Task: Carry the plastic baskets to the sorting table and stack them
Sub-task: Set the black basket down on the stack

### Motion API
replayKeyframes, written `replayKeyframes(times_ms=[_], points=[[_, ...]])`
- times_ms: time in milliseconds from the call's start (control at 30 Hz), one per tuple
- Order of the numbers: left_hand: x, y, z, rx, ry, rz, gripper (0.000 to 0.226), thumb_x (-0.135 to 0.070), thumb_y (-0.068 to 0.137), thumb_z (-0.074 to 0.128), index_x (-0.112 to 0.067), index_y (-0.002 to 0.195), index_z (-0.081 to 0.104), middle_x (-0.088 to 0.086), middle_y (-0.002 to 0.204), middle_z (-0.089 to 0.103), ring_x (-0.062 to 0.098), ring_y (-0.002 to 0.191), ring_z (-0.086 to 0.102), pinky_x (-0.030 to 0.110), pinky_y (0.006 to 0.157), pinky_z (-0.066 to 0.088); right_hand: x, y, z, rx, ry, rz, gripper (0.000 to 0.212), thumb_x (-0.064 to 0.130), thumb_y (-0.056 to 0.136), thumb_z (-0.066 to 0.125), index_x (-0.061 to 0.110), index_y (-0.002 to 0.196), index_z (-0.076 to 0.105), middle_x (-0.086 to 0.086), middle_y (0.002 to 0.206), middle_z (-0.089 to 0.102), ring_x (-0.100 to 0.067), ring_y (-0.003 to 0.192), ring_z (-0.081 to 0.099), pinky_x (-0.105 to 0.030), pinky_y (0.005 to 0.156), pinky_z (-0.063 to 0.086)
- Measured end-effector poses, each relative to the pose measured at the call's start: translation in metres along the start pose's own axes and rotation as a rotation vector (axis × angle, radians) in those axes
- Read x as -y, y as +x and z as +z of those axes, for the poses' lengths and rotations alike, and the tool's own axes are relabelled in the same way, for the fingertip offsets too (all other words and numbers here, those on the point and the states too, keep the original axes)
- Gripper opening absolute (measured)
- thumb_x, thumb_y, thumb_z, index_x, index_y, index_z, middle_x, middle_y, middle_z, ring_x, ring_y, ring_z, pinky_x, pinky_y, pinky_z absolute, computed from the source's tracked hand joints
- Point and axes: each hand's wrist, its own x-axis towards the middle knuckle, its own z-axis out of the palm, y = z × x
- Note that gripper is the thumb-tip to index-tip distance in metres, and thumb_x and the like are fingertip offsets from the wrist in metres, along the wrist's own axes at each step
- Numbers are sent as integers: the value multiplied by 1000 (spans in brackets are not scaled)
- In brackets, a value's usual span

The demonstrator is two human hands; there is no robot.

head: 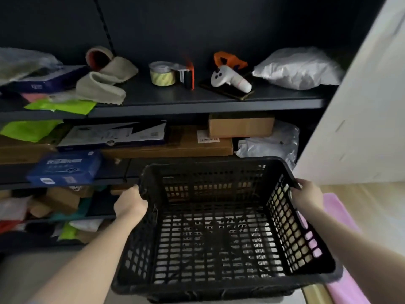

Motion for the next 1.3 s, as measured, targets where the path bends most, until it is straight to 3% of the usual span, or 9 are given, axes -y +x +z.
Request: replayKeyframes(times_ms=[300, 467, 600, 700, 800, 1000, 1067, 1167, 1300], points=[[-4, 27, 55, 15, 25, -4, 37, -10, 87, 53, -18, 123, 57, 12, 105, 68, 33, 97, 64, 31, 64, 44, -30, 29, 50, 40, -16, 22, 37, 4, 80, 54, 8, 115, 66, -24, 99, 71, -41, 93, 65, -40, 81, 52], [-4, 34, 76, 44, 27, 1, 50, -10, 88, 52, -18, 137, 46, 12, 116, 66, 32, 103, 63, 34, 68, 48, -40, 33, 66, 48, -14, 37, 37, 4, 80, 58, 9, 116, 66, -22, 95, 72, -40, 89, 67, -36, 75, 51], [-1, 33, 88, 61, 56, -24, 62, -10, 89, 52, -19, 147, 34, 14, 124, 63, 33, 110, 61, 35, 71, 49, -48, 29, 75, 71, -6, 57, 32, 3, 80, 55, 10, 108, 69, -17, 84, 72, -34, 75, 66, -31, 66, 49], [2, 32, 95, 64, 56, -26, 63, -10, 89, 53, -19, 148, 33, 14, 123, 64, 33, 109, 62, 34, 66, 48, -57, 24, 84, 76, -21, 84, 28, 2, 80, 53, 9, 102, 69, -12, 76, 68, -29, 67, 60, -28, 62, 44], [4, 32, 102, 74, 62, -23, 63, -9, 89, 52, -19, 148, 33, 13, 120, 65, 32, 107, 62, 33, 63, 46, -63, 19, 91, 63, -46, 112, 28, 4, 82, 53, 10, 105, 68, -15, 85, 71, -29, 71, 61, -28, 63, 44], [18, 23, 117, 61, 27, -33, 64, -9, 88, 52, -18, 148, 32, 14, 115, 66, 33, 104, 63, 36, 68, 50, -70, 12, 98, 64, -83, 87, 27, 6, 86, 53, 16, 107, 68, -5, 76, 69, -20, 59, 56, -21, 48, 39], [23, 20, 122, 50, 8, -30, 66, -8, 87, 52, -18, 149, 31, 15, 110, 68, 33, 99, 64, 35, 65, 49, -71, 8, 98, 66, -85, 82, 27, 6, 87, 52, 16, 106, 68, -2, 70, 64, -19, 56, 58, -24, 48, 45], [28, 15, 125, 51, -7, -23, 67, -7, 87, 51, -19, 149, 29, 15, 102, 69, 33, 91, 65, 34, 60, 47, -77, 0, 98, 72, -64, 86, 27, 5, 85, 53, 13, 107, 66, -8, 78, 70, -26, 59, 61, -36, 56, 56], [35, 8, 127, 44, -1, -24, 66, -7, 87, 51, -19, 149, 30, 14, 103, 69, 32, 90, 66, 34, 60, 50, -79, -5, 98, 60, -102, 66, 25, 7, 85, 54, 11, 106, 65, -6, 71, 63, -29, 63, 59, -34, 58, 53]])
